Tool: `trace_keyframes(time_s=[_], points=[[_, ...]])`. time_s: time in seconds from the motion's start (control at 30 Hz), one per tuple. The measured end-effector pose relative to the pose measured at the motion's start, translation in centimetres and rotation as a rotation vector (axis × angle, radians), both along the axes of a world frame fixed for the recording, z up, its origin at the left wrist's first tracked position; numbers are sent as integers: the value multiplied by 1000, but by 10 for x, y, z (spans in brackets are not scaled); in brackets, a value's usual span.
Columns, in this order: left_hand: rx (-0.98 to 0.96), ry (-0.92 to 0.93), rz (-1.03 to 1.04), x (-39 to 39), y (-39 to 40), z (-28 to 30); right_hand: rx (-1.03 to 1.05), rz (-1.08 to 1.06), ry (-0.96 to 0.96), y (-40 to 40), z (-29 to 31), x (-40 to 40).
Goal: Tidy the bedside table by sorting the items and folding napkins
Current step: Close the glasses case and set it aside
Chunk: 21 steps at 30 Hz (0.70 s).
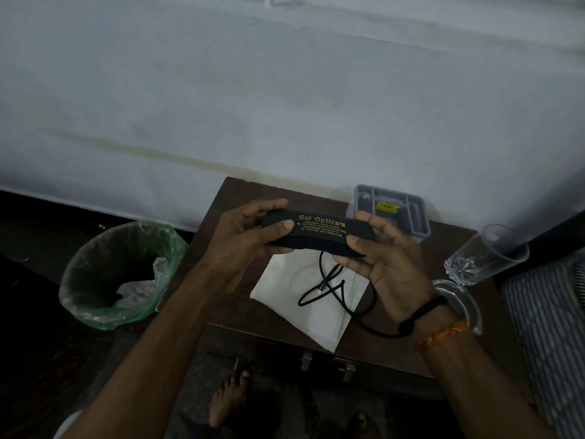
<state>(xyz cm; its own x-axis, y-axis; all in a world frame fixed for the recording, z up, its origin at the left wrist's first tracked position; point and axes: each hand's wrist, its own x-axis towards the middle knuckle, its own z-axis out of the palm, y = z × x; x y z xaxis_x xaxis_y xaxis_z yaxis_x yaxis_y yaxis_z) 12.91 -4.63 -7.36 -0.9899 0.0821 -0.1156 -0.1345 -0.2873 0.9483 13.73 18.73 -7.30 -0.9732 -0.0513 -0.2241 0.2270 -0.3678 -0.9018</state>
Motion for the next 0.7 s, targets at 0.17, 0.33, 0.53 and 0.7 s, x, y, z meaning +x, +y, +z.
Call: trace_keyframes(time_s=[0.17,0.33,0.53,0.7], points=[[31,-67,5,0,-3,-1,-25,23,-28,-5,-1,1],[75,-210,77,-2,-12,-6,34,3,-86,-14,-4,-1],[-2,-284,215,-3,-21,-13,42,-20,-122,-33,-5,-13],[-472,-215,310,1,-30,-21,134,-62,-85,-52,-8,-31]])
